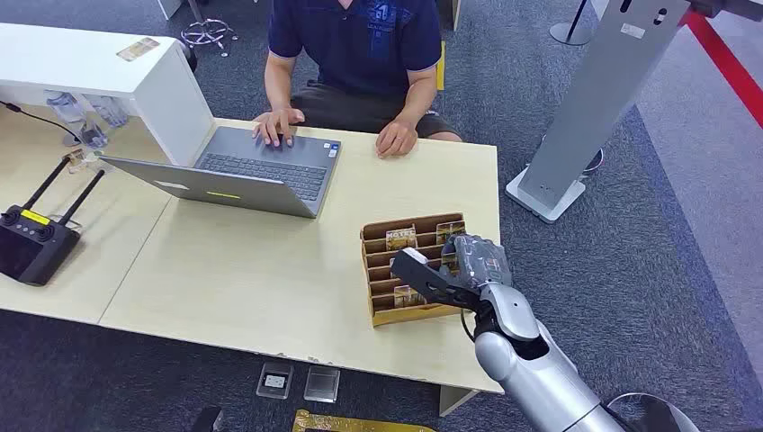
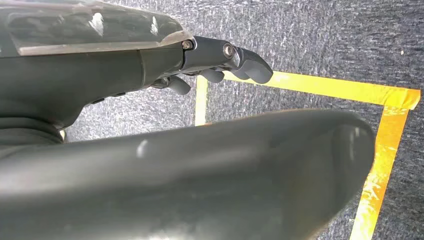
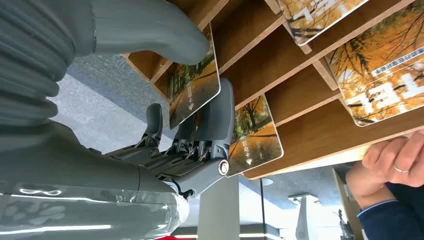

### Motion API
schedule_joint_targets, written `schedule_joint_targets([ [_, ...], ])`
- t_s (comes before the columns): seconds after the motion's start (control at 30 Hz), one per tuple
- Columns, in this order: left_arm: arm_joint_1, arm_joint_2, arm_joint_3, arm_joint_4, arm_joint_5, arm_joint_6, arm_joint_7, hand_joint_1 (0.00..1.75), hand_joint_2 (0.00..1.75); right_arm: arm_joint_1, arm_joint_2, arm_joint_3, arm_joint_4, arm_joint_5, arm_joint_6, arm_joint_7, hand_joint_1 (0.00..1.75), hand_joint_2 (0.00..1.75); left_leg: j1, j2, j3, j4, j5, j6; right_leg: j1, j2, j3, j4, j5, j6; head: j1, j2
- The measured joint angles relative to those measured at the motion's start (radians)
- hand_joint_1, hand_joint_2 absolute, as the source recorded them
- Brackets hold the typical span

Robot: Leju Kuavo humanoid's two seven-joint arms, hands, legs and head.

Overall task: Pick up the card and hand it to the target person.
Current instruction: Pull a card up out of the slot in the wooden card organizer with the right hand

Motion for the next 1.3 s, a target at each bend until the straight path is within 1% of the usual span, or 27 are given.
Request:
schedule_joint_targets([
  [0.2,0.0,0.0,-0.001,0.001,0.0,-0.003,-0.003,0.0,0.0,-0.007,0.006,0.002,0.011,0.003,-0.001,-0.005,0.98,1.75,0.0,0.001,0.0,0.0,0.0,0.0,0.0,0.001,0.0,0.0,0.0,0.0,0.0,0.0],
  [0.5,0.0,0.003,-0.004,0.001,-0.003,-0.001,-0.002,0.0,0.0,-0.001,0.001,-0.006,0.008,0.005,-0.008,-0.004,1.04,1.75,0.0,0.001,0.0,-0.001,0.0,0.0,0.0,0.0,0.0,0.0,0.0,0.0,0.0,0.0],
  [0.57,0.0,0.002,-0.006,0.001,-0.004,-0.002,-0.001,0.0,0.0,0.0,0.001,-0.008,0.006,0.005,-0.008,-0.004,1.12,1.75,0.0,0.001,0.001,-0.001,0.0,0.0,0.0,0.0,0.0,-0.001,0.0,0.0,0.0,0.0],
  [0.7,0.0,0.001,-0.008,0.001,-0.004,-0.004,-0.002,0.0,0.0,0.001,0.002,-0.013,0.006,0.009,-0.01,-0.004,1.35,1.75,0.0,0.001,0.001,-0.001,0.001,0.0,0.0,0.0,0.001,-0.001,0.001,0.0,0.0,0.0],
  [0.83,-0.001,0.001,-0.008,0.002,-0.003,-0.003,-0.002,0.0,0.0,0.001,0.004,-0.016,0.006,0.012,-0.011,-0.008,1.65,1.75,0.0,0.0,0.001,-0.001,0.0,0.0,0.0,0.0,0.001,-0.001,0.0,0.0,0.0,0.0],
  [0.87,-0.001,0.001,-0.008,0.002,-0.003,-0.003,-0.002,0.0,0.0,0.0,0.004,-0.016,0.007,0.012,-0.012,-0.009,1.71,1.75,0.0,0.0,0.0,0.0,0.0,0.0,0.0,0.0,0.0,0.0,0.0,0.0,0.0,0.0],
  [0.9,-0.001,0.001,-0.008,0.002,-0.003,-0.002,-0.002,0.0,0.0,0.0,0.005,-0.016,0.007,0.012,-0.013,-0.01,1.72,1.75,0.0,0.0,0.001,-0.001,0.0,0.0,0.0,0.0,0.0,-0.001,0.0,0.0,0.0,0.0],
  [0.97,-0.001,0.002,-0.009,0.002,-0.004,-0.003,-0.002,0.0,0.0,-0.001,0.005,-0.016,0.008,0.012,-0.012,-0.011,1.65,1.75,0.0,0.001,0.002,-0.002,0.001,0.0,0.0,0.0,0.001,-0.002,0.001,0.0,0.0,0.0],
  [1.03,-0.001,0.003,-0.013,0.001,-0.008,-0.004,-0.002,0.0,0.0,-0.002,0.005,-0.017,0.009,0.012,-0.012,-0.011,1.45,1.75,0.0,0.001,0.002,-0.002,0.001,0.0,0.0,0.0,0.001,-0.002,0.001,0.0,0.0,0.0],
  [1.1,-0.001,0.004,-0.015,0.001,-0.011,-0.003,-0.005,0.0,0.0,-0.002,0.003,-0.017,0.007,0.012,-0.011,-0.011,1.33,1.75,0.0,0.001,0.001,-0.002,0.001,0.0,0.0,0.001,0.001,-0.001,0.001,0.0,0.0,0.0],
  [1.3,0.001,0.003,0.014,0.001,0.011,-0.001,-0.023,0.0,0.0,-0.001,0.001,-0.013,-0.02,0.015,-0.016,-0.021,1.33,1.75,0.0,0.0,0.0,0.0,0.0,0.0,0.0,0.0,0.0,0.0,0.0,0.0,0.0,0.0],
])
